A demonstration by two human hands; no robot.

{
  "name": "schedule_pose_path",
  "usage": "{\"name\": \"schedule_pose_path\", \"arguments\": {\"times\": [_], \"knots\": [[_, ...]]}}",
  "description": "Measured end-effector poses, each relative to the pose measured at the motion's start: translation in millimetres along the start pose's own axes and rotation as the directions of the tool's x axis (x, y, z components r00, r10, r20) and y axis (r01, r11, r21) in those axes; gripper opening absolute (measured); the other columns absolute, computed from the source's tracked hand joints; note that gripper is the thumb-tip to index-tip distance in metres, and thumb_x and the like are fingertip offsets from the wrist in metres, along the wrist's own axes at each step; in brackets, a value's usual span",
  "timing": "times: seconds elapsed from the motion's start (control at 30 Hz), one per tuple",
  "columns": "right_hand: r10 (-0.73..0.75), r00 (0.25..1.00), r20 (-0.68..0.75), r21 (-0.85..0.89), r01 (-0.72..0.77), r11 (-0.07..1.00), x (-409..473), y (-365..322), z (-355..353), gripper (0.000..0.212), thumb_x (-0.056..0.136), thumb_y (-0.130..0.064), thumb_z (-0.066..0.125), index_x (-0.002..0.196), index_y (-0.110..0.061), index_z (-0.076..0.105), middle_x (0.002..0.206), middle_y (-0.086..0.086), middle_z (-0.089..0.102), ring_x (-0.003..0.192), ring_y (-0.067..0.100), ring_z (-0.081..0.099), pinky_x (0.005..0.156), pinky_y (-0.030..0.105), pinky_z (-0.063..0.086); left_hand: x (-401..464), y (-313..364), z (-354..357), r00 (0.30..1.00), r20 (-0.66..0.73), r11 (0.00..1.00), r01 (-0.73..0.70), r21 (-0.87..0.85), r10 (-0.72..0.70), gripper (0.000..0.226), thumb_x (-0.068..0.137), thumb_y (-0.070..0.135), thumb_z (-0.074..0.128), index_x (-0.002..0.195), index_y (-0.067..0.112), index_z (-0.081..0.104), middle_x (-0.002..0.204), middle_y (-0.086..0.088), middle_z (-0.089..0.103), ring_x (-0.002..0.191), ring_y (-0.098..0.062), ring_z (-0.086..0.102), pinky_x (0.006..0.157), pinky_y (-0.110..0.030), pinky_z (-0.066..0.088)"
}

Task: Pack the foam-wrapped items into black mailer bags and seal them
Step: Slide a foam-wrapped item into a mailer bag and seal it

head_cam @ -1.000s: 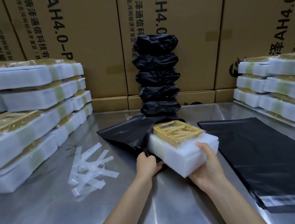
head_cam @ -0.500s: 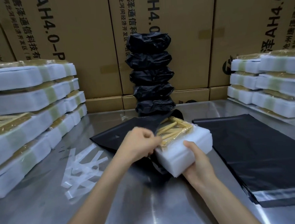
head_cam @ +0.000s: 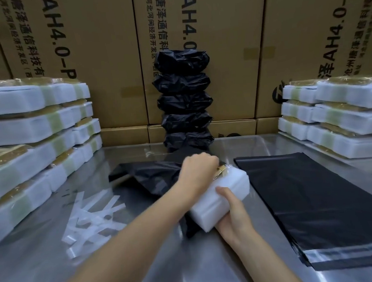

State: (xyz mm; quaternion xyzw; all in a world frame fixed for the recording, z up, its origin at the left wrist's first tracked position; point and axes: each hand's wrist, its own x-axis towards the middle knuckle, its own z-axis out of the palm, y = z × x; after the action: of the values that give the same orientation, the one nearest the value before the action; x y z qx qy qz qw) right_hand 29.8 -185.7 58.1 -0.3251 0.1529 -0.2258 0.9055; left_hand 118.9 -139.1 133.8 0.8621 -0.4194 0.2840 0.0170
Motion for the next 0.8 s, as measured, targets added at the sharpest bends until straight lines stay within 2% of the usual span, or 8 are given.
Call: {"name": "schedule_pose_path", "arguments": {"times": [0.1,0.23,0.3,0.37,0.5,0.57,0.67,0.8], "knots": [[-0.023,1.000,-0.006,0.005,0.023,1.000,-0.1,-7.2,-1.5,0.048,0.084,-0.009,0.063,0.132,-0.006,0.053,0.126,0.022,0.061,0.117,0.038,0.057,0.102,0.052,0.044,-6.7,9.5,1.4,0.999,-0.038,0.999,0.001,-0.037,-0.003,0.008,0.089,0.013,0.050,0.082,0.014,0.050,0.076,-0.004,0.052,0.080,-0.034,0.060,0.054,-0.032,0.024],[-0.041,0.999,-0.005,0.086,0.041,0.995,-1.6,-14.2,-4.2,0.048,0.085,-0.008,0.060,0.132,-0.004,0.052,0.126,0.023,0.060,0.119,0.040,0.056,0.104,0.052,0.042,-15.7,-16.4,-3.9,0.991,-0.052,0.992,0.117,-0.053,-0.120,0.022,0.093,0.020,0.047,0.113,0.019,0.058,0.103,-0.007,0.064,0.095,-0.034,0.060,0.064,-0.033,0.033],[-0.055,0.998,-0.007,0.123,0.056,0.991,-2.3,-15.8,-5.3,0.048,0.085,-0.008,0.059,0.132,-0.005,0.052,0.127,0.023,0.060,0.119,0.040,0.056,0.104,0.052,0.042,-21.9,-26.5,-6.2,0.991,-0.019,0.990,0.129,-0.059,-0.130,0.026,0.094,0.017,0.046,0.117,0.019,0.057,0.108,-0.008,0.063,0.098,-0.033,0.059,0.067,-0.035,0.037],[-0.056,0.998,-0.006,0.135,0.056,0.989,-4.5,-15.9,-4.0,0.049,0.084,-0.008,0.060,0.133,-0.005,0.050,0.127,0.022,0.060,0.118,0.039,0.056,0.103,0.052,0.043,-26.0,-29.2,-11.9,0.993,-0.008,0.991,0.116,-0.061,-0.116,0.027,0.094,0.016,0.044,0.117,0.019,0.058,0.108,-0.007,0.064,0.098,-0.033,0.059,0.068,-0.035,0.039],[-0.104,0.994,-0.015,0.093,0.105,0.990,-3.4,-11.3,-0.7,0.058,0.083,-0.005,0.064,0.136,-0.009,0.041,0.129,0.020,0.059,0.115,0.035,0.060,0.095,0.047,0.050,-26.5,-11.8,-28.8,0.998,-0.068,0.999,0.014,-0.046,-0.018,0.010,0.090,0.016,0.044,0.091,0.016,0.053,0.079,-0.004,0.056,0.080,-0.035,0.059,0.050,-0.029,0.022],[-0.132,0.991,-0.010,0.059,0.132,0.989,-2.8,-8.9,0.1,0.058,0.083,-0.003,0.065,0.135,-0.012,0.041,0.127,0.018,0.061,0.111,0.032,0.062,0.092,0.045,0.051,-20.1,-4.3,-35.5,0.995,-0.096,0.999,0.027,-0.032,-0.030,0.014,0.088,0.015,0.045,0.099,0.016,0.054,0.081,-0.006,0.058,0.079,-0.035,0.059,0.048,-0.030,0.017],[-0.103,0.994,0.024,0.039,0.102,0.994,-5.0,-3.9,1.0,0.056,0.084,-0.002,0.064,0.135,-0.010,0.042,0.126,0.020,0.060,0.110,0.035,0.061,0.093,0.048,0.051,-4.4,7.1,-40.4,0.992,-0.089,0.995,0.079,-0.054,-0.084,0.024,0.088,0.014,0.047,0.109,0.016,0.057,0.095,-0.010,0.062,0.088,-0.035,0.059,0.056,-0.032,0.025],[-0.008,0.997,-0.081,0.112,0.017,0.994,1.7,3.1,-5.6,0.023,0.099,0.002,0.042,0.119,-0.007,0.049,0.106,0.014,0.060,0.084,0.021,0.062,0.072,0.031,0.052,-15.5,46.0,-38.2,0.989,-0.088,0.989,-0.123,-0.079,0.116,0.021,0.085,0.010,0.053,0.103,0.014,0.063,0.087,-0.008,0.064,0.080,-0.032,0.062,0.057,-0.033,0.032]]}}
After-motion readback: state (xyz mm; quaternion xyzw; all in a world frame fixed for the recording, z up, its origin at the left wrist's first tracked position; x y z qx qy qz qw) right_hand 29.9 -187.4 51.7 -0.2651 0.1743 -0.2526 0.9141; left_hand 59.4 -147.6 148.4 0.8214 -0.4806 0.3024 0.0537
